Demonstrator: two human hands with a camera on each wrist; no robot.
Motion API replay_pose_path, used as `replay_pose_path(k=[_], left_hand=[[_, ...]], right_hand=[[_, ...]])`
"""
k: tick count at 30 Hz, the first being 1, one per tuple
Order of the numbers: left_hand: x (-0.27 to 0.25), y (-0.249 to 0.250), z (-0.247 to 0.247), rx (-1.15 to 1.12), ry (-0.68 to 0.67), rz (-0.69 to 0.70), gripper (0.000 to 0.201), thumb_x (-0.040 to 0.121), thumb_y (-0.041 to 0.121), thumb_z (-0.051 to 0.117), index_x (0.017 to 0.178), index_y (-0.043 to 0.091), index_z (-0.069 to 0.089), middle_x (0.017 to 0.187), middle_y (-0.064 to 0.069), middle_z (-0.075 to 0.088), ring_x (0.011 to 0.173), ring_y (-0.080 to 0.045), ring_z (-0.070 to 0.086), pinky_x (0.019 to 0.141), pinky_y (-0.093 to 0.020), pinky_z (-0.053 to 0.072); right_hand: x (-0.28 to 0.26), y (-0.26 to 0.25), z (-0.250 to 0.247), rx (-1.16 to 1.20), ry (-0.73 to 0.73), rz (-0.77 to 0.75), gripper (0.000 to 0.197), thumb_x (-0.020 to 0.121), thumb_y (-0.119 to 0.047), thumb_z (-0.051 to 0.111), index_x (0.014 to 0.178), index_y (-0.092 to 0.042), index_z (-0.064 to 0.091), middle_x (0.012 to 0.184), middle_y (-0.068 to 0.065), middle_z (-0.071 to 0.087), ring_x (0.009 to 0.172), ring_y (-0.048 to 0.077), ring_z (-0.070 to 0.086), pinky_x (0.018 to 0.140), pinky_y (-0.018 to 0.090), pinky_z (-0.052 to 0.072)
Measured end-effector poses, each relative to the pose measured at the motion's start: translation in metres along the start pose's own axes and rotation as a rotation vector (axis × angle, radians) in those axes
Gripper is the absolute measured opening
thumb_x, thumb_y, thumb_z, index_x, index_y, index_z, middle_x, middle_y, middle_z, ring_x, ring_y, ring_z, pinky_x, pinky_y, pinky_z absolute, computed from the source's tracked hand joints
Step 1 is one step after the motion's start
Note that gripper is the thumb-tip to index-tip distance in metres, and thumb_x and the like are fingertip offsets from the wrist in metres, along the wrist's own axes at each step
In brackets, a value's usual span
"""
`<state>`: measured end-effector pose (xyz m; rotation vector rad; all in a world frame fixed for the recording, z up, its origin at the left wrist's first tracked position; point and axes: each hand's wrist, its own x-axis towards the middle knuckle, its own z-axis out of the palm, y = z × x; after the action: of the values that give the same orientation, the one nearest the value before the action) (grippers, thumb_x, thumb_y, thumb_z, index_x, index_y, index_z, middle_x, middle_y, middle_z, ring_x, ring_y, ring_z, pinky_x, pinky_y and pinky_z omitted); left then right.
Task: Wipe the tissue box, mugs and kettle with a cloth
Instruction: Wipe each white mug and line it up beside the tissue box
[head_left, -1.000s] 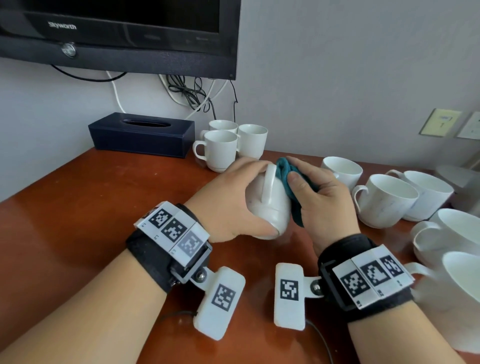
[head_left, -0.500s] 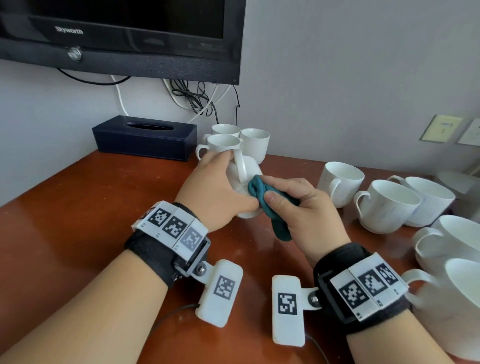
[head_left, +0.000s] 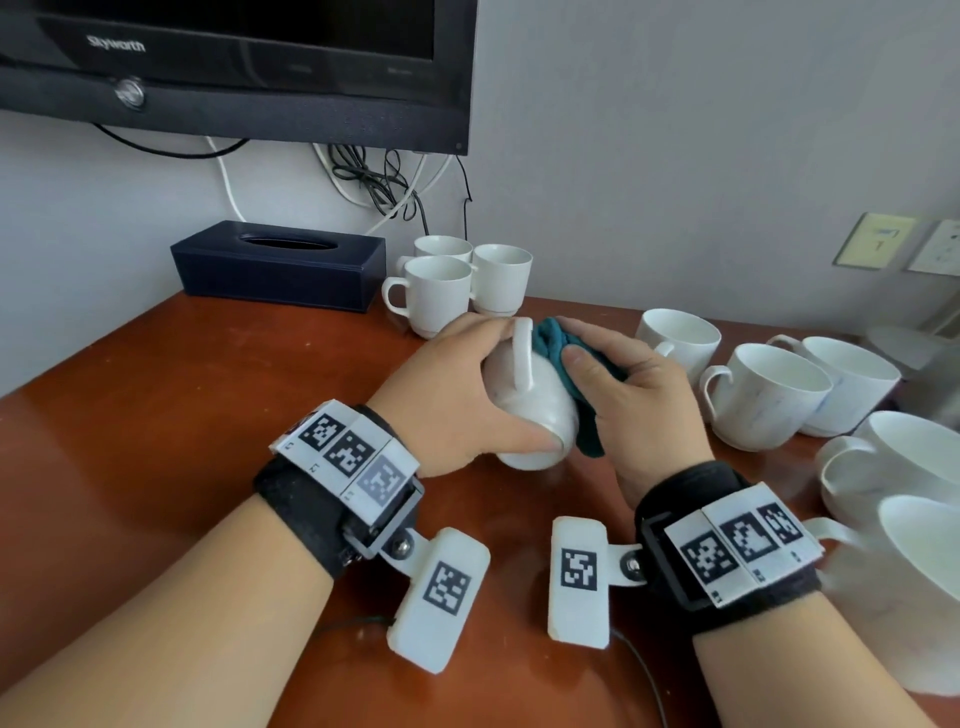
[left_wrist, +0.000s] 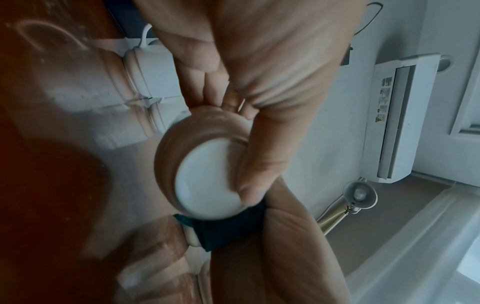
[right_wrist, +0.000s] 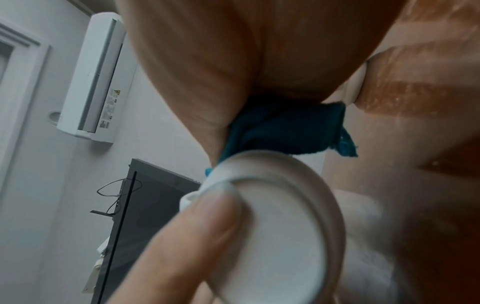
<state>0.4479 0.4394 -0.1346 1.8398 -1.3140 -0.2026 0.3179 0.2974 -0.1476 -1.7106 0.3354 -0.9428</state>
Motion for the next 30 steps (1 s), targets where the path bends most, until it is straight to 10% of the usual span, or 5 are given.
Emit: replay_pose_path(k=[8,20,30], left_hand=[[0.001,-0.002,-0.011,0.063,0.24,-0.133,0.071,0.062,0.054,0.09,0.123,0.035,0.06,0.121,0.011,0.053,0.112,-0.011,0.055,0.093,-0.034,0.05],[-0.001,0.0,0.003,-0.096,-0.081,0.03,0.109,0.052,0.061,0.09,0.147,0.031,0.047,0.141,0.014,0.052,0.134,-0.011,0.054,0.112,-0.043,0.048],[0.003,-0.008,0.001,-0.075,0.024,0.015,0.103,0.051,0.068,0.088,0.141,0.032,0.052,0.133,0.013,0.055,0.128,-0.013,0.057,0.108,-0.043,0.051]], right_hand=[[-0.006,-0.002,0.007,0.015,-0.129,-0.009,0.029,0.088,-0.029,0.071,0.116,-0.034,0.079,0.125,0.003,0.07,0.117,0.019,0.068,0.105,0.049,0.053],[-0.001,-0.005,-0.004,0.069,0.079,0.022,0.024,0.102,-0.013,0.063,0.114,-0.029,0.078,0.113,-0.007,0.078,0.109,0.013,0.072,0.102,0.046,0.057],[-0.004,-0.01,-0.002,0.135,-0.029,0.034,0.024,0.101,-0.005,0.062,0.112,-0.021,0.077,0.111,-0.002,0.079,0.108,0.018,0.073,0.097,0.038,0.058]])
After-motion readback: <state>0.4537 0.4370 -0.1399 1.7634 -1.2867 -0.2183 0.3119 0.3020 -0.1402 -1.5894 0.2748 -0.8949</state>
